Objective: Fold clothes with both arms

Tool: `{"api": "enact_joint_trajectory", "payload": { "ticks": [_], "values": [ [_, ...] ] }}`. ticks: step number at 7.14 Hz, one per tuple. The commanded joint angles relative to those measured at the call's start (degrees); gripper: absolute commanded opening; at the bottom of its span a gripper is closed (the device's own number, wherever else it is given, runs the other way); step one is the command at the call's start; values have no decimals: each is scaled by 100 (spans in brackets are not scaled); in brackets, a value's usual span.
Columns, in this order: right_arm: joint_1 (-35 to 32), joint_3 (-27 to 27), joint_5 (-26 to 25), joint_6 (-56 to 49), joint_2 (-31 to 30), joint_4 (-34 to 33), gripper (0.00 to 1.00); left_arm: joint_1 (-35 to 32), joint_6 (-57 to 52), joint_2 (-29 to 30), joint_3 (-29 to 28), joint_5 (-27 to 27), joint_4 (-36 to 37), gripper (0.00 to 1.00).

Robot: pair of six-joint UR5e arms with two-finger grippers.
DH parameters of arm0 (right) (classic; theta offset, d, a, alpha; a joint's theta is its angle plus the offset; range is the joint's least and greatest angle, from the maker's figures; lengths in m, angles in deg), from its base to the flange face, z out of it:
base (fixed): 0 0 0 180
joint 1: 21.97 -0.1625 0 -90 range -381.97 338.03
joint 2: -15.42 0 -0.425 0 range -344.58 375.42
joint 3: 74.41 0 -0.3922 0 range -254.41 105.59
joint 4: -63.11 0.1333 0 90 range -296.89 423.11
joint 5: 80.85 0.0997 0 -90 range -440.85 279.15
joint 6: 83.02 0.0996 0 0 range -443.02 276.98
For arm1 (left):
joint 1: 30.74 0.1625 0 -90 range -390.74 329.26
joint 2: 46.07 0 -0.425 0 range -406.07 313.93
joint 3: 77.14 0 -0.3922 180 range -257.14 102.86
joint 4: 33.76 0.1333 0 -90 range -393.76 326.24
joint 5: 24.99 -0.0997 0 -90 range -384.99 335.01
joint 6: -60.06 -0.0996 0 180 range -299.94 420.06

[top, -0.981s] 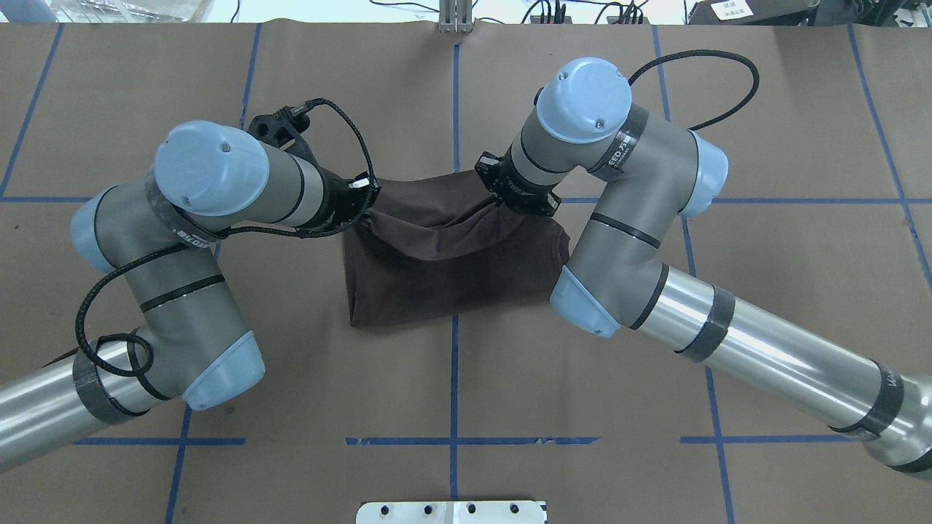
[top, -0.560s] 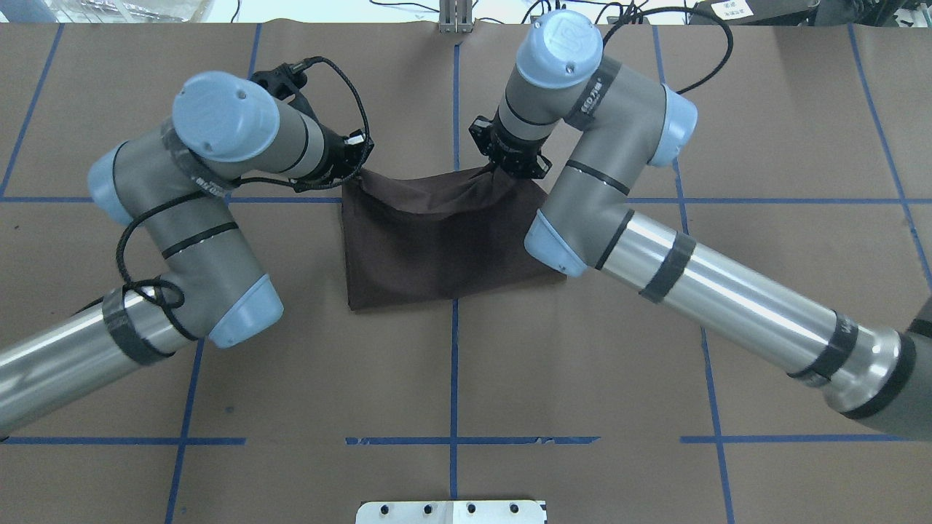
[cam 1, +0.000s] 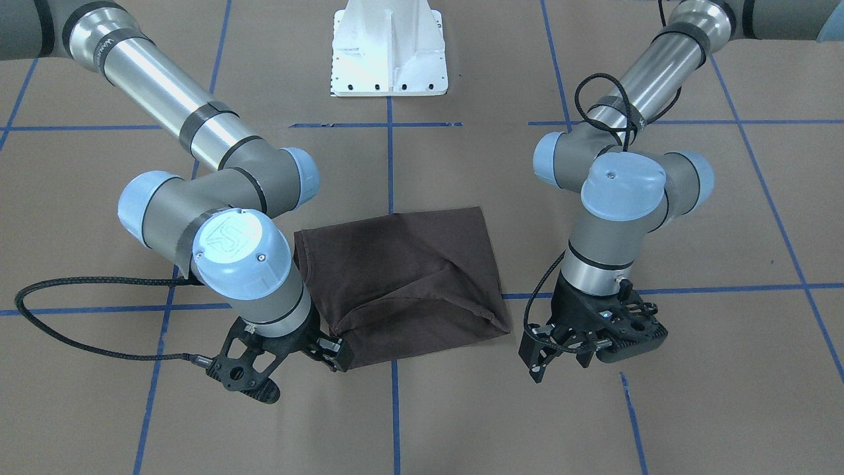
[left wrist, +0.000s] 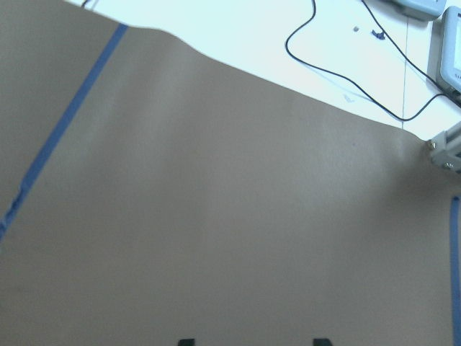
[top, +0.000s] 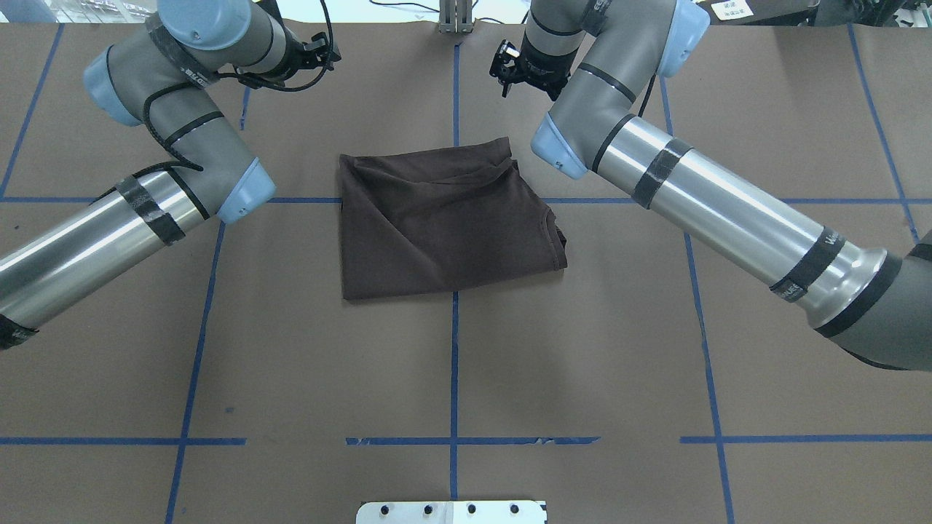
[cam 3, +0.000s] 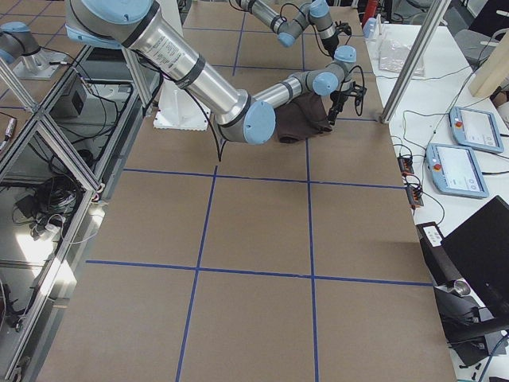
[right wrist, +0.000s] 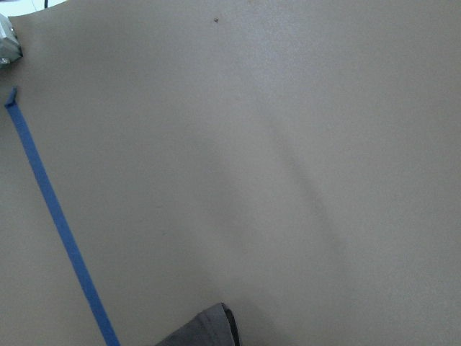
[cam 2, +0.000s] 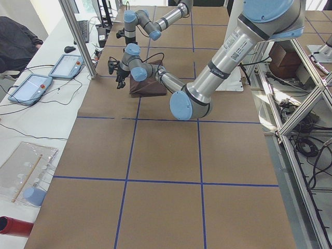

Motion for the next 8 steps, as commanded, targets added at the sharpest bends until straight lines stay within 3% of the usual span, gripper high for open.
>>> {"api": "enact_joint_trajectory", "payload": {
  "ticks": [1,2,3,4,5,6,8],
  "values": [
    [-348,46,176,-760,-144,-81,100,-73,-144,-80,109,297,23,100],
    [-794,612,481,-1600,-797,-229,100,-370,-632,-559,728,969,93,100],
    [-1294,1392,719,-2626,-1587,-527,100,-747,-1525,-1364,1726,1411,320,100],
    [-1752,1983,834,-3602,-2335,-695,100,-1125,-2560,-1912,2467,1633,870,100],
    [-2165,2215,1001,-4569,-2873,-758,100,-1476,-3528,-2283,2962,1705,1598,100],
    [-2535,2357,1194,-5466,-3418,-784,100,-1906,-4756,-2626,3298,1706,2136,100],
    [-3353,2663,1590,-6971,-4490,-785,100,-2978,-7869,-3653,3310,2282,2281,100]
  ]
}}
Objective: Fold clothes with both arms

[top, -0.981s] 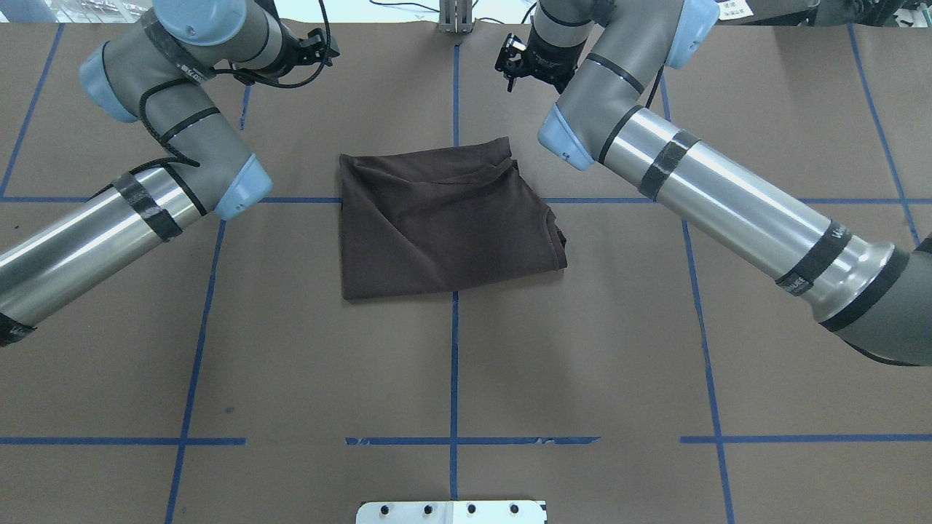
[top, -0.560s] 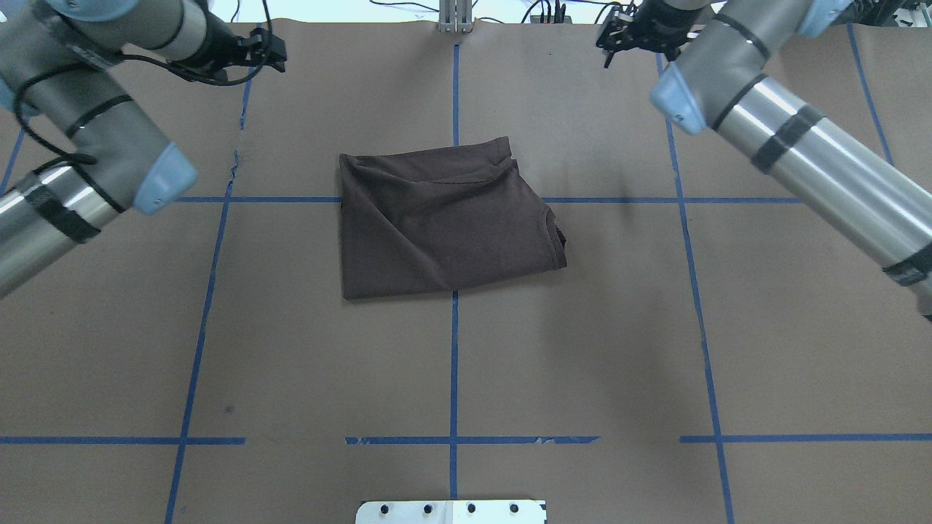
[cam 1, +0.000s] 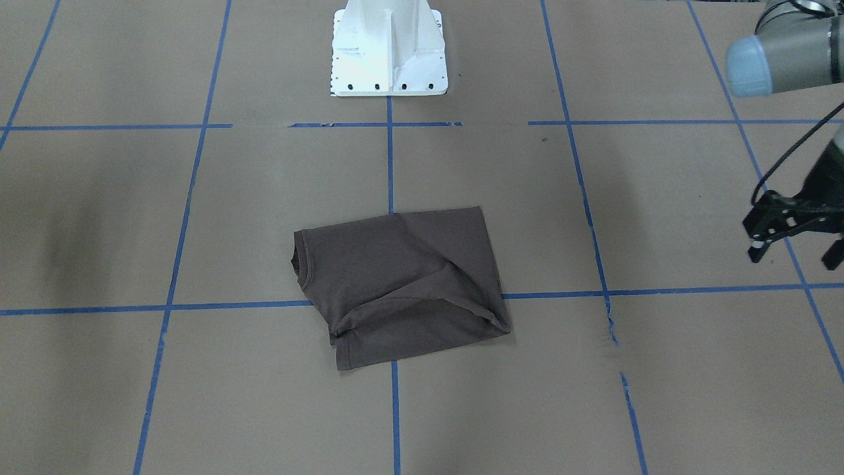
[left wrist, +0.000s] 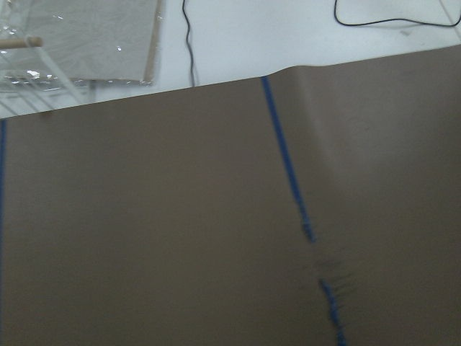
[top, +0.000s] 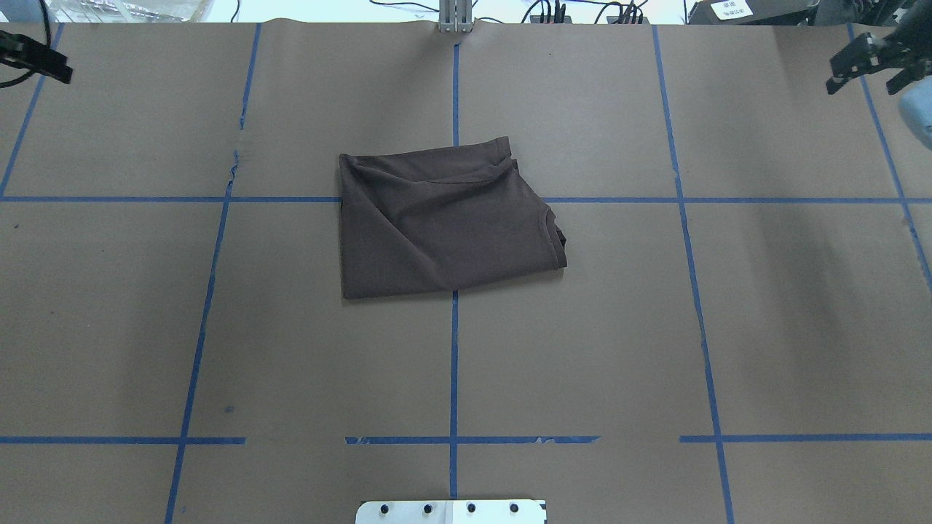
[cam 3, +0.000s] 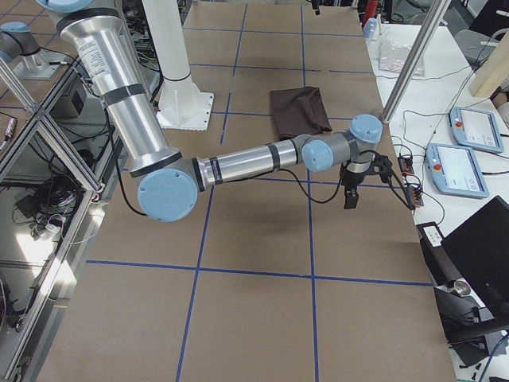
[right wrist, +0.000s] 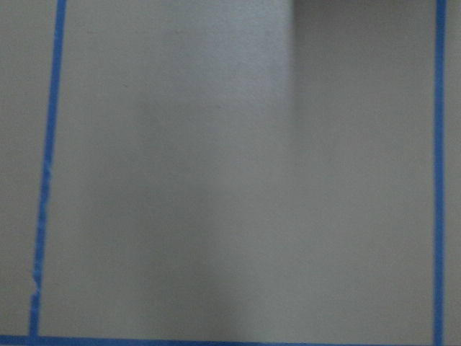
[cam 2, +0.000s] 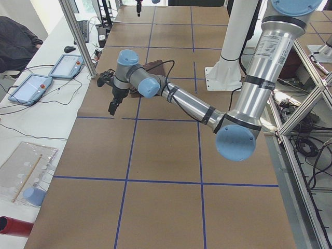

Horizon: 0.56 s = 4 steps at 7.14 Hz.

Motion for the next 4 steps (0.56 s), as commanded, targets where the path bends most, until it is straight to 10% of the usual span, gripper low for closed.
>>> {"api": "enact_joint_trajectory", "payload": {
  "ticks": [1,4],
  "values": [
    [-640,599,232,-1470,-1254,-114,100,-1118,-3304,-1004,40,547,258,100],
    [-843,1146,214,-1528,-2059,-370,100,-1255,-3316,-1438,-301,566,118,100]
  ]
}}
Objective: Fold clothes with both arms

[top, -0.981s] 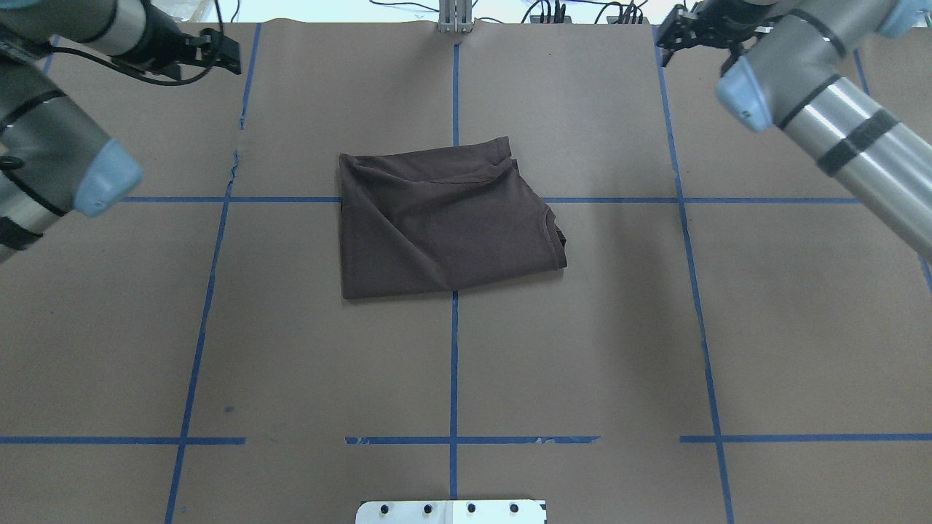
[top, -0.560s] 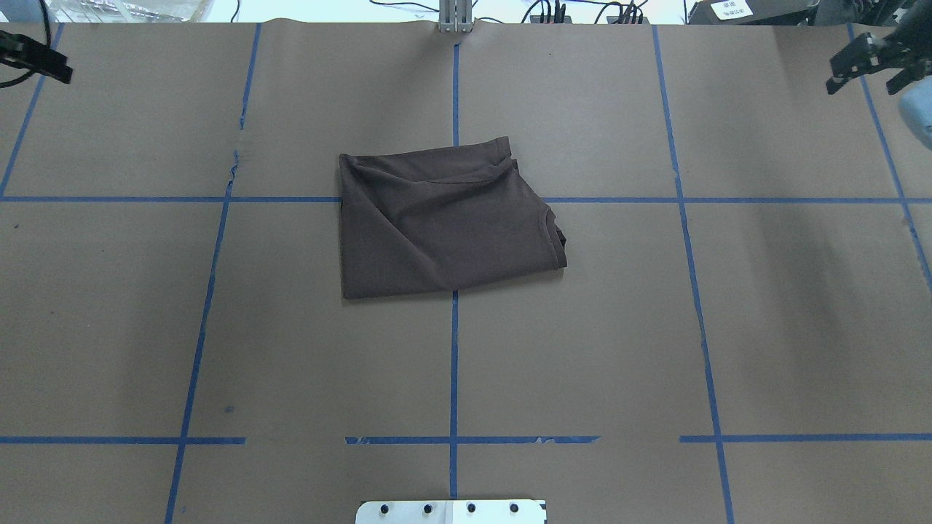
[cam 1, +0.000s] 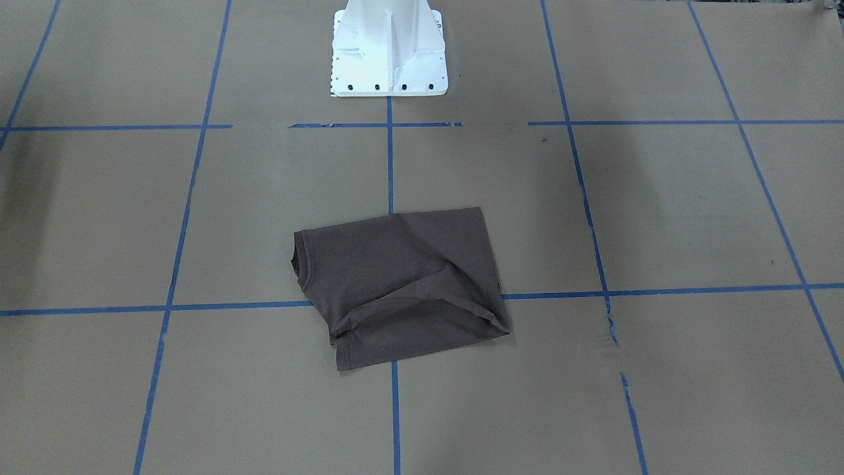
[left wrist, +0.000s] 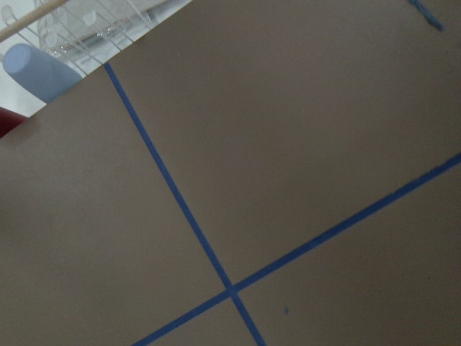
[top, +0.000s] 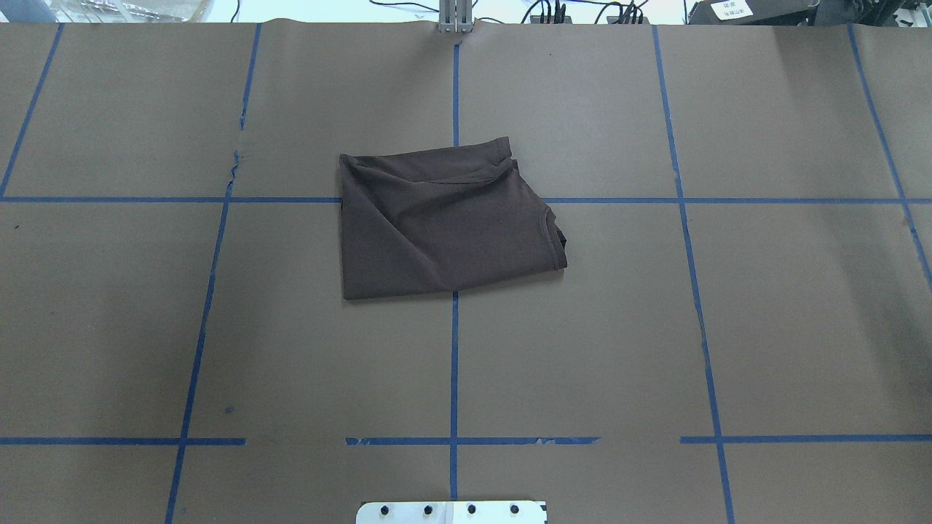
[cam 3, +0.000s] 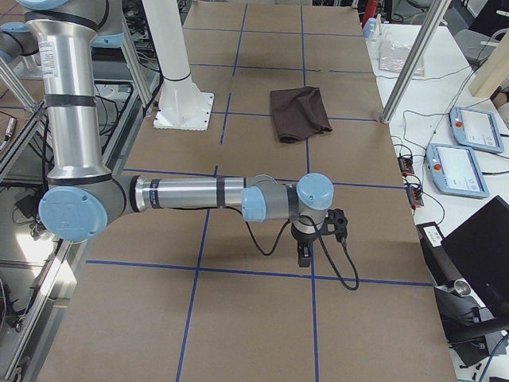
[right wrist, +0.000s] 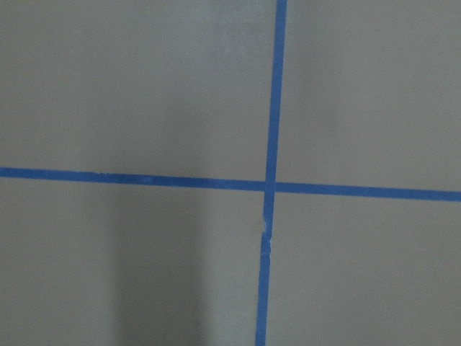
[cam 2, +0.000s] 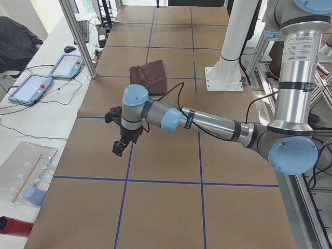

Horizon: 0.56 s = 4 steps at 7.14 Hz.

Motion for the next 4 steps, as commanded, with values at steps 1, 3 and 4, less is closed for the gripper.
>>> {"api": "enact_joint_trajectory", "payload": {
  "ticks": [1,3,4],
  "values": [
    [-49,283,30,-35,-336,-32,100,-84,-41,-166,-460,49,117,100],
    [-58,275,319,1,-390,-40,100,-76,-41,-193,-708,76,398,100],
    [-154,266,347,-69,-390,-40,100,-84,-41,-158,-726,207,564,100]
  ]
}}
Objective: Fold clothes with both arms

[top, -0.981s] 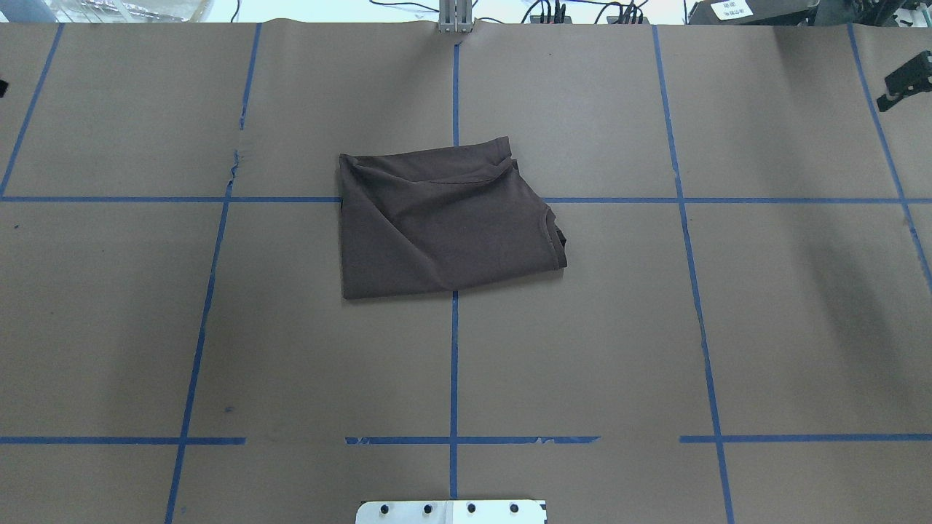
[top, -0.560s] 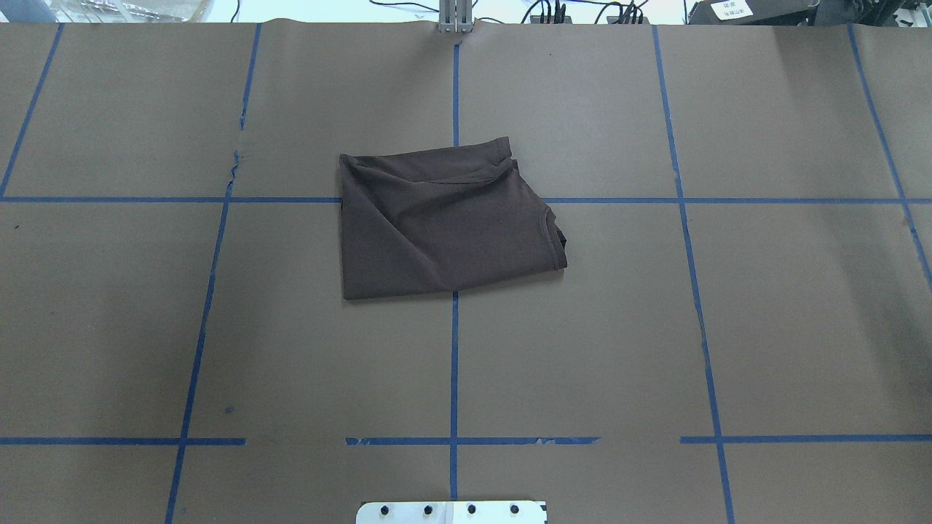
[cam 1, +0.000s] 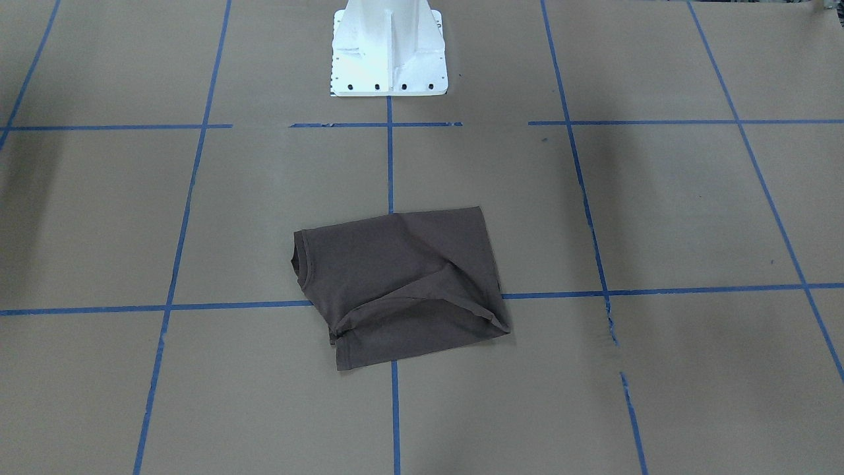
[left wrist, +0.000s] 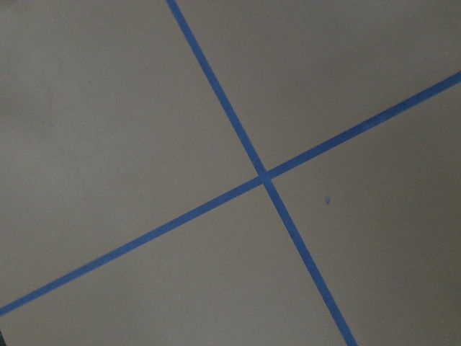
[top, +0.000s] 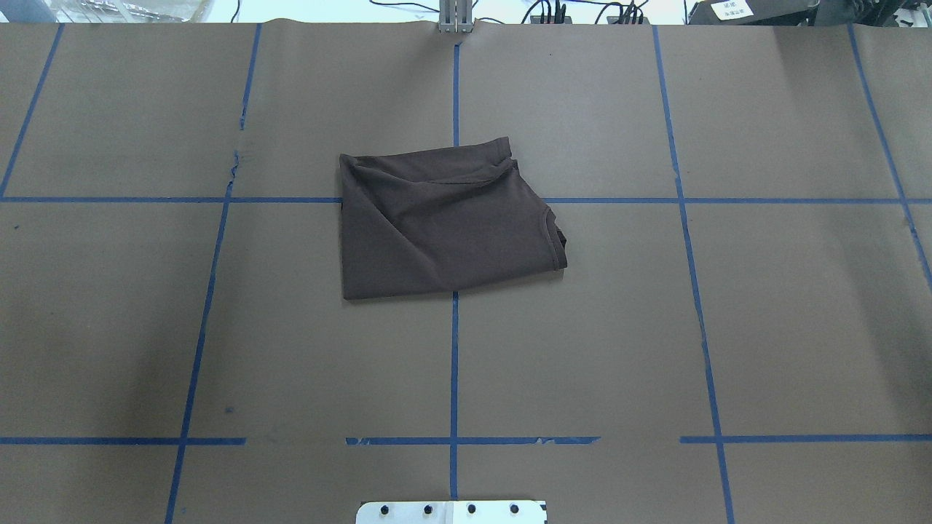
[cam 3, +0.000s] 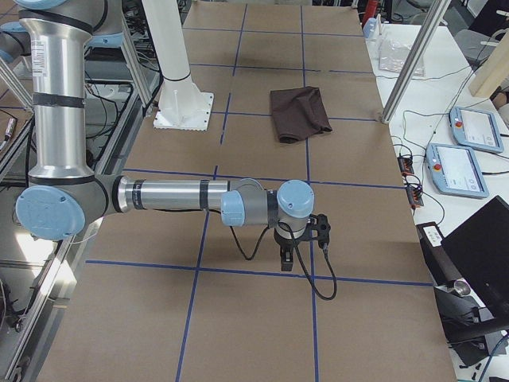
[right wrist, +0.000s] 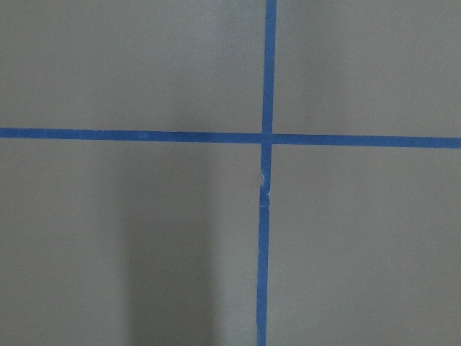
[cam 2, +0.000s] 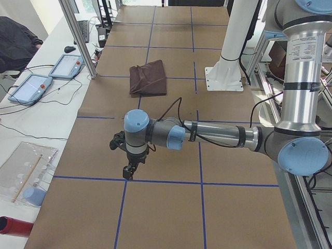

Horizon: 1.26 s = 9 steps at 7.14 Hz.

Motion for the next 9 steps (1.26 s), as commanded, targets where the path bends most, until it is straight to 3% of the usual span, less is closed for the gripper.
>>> {"api": "enact_joint_trajectory", "payload": {
  "ticks": [1,4,6,9],
  "values": [
    [-233,-27,144,-225,-25,-10,100,-6,11,58,-62,334,324,100],
    [-542,-220,329,-666,-157,-10,100,-6,404,41,-36,468,335,100],
    [-551,7,329,-544,-166,-36,100,-15,415,32,-27,468,326,100],
    [-543,447,259,502,-157,-107,100,-15,415,14,-1,468,326,100]
  ]
}}
